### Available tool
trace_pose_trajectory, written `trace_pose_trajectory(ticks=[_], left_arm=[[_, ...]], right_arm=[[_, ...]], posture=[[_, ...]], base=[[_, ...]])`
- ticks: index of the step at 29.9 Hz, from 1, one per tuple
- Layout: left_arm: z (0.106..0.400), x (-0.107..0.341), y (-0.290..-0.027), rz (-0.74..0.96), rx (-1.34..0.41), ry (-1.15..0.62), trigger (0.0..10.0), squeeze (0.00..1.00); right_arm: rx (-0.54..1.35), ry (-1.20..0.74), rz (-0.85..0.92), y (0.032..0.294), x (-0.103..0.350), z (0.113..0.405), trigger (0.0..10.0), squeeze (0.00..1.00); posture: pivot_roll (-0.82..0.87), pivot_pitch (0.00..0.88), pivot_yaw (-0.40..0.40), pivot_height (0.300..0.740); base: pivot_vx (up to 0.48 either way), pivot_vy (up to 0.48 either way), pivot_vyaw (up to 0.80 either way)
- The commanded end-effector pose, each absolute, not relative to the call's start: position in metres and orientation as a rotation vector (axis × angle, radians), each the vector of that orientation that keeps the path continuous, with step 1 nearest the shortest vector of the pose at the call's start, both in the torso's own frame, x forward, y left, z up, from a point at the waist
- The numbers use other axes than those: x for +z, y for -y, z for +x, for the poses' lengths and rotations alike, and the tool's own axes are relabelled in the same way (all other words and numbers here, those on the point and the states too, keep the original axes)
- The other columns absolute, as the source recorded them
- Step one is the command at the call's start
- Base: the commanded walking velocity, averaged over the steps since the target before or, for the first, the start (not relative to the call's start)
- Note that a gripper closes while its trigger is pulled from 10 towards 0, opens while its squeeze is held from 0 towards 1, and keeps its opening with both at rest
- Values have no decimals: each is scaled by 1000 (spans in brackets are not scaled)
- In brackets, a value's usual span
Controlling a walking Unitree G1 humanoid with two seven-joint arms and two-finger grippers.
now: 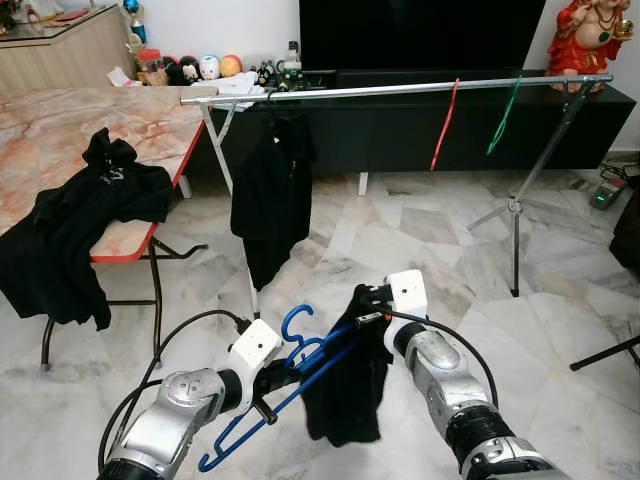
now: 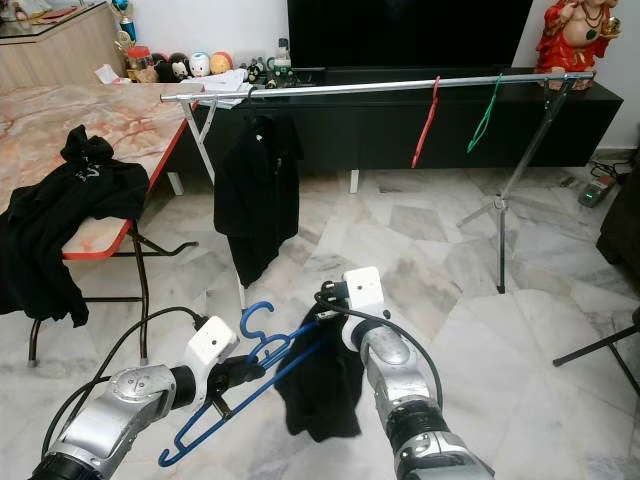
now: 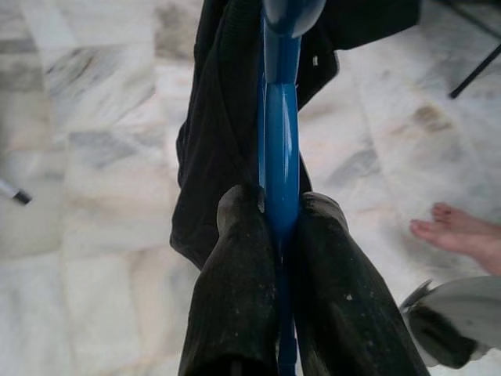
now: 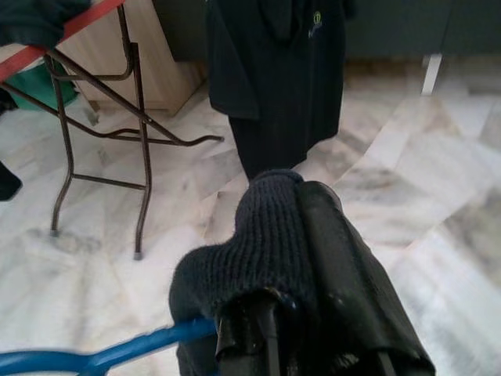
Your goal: Hang hanger
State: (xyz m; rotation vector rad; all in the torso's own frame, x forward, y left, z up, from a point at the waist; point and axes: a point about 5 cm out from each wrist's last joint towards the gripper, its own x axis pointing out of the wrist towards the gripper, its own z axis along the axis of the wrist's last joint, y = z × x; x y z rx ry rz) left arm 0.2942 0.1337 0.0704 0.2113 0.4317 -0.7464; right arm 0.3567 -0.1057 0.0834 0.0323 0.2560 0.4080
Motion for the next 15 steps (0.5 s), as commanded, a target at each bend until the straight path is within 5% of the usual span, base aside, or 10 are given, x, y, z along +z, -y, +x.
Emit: trace_pose_trajectory(ticks=[1, 7, 15], left_arm=[[297, 70, -135, 247, -730, -432, 10000, 0], [299, 77, -139, 255, -721, -413, 10000, 0], [300, 84, -147, 267, -720, -393, 10000, 0]], right_arm=[[397, -247, 60, 106, 86, 357, 10000, 0], [178, -329, -60, 139, 72, 357, 10000, 0], [213, -347, -95, 133, 67, 353, 10000, 0]], posture=[[96, 70, 22, 740], [105, 54, 22, 740], [116, 83, 22, 740]], base=[[0, 0, 0], [0, 0, 0], [0, 0, 0]])
